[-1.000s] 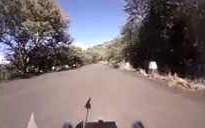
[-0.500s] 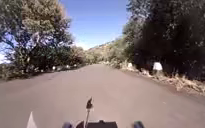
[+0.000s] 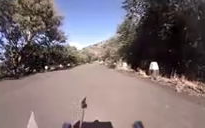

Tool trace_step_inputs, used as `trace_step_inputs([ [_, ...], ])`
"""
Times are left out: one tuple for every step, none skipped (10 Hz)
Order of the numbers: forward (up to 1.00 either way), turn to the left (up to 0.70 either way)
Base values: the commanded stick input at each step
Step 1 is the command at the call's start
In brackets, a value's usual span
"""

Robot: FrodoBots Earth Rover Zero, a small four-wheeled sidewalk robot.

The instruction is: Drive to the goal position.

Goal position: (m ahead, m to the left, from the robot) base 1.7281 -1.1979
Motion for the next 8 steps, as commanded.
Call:
trace_step_inputs([
  [0.50,0.00],
  [0.50,0.00],
  [0.50,0.00],
  [0.50,0.00],
  [0.50,0.00],
  [0.50,0.00],
  [0.50,0.00],
  [0.50,0.00],
])
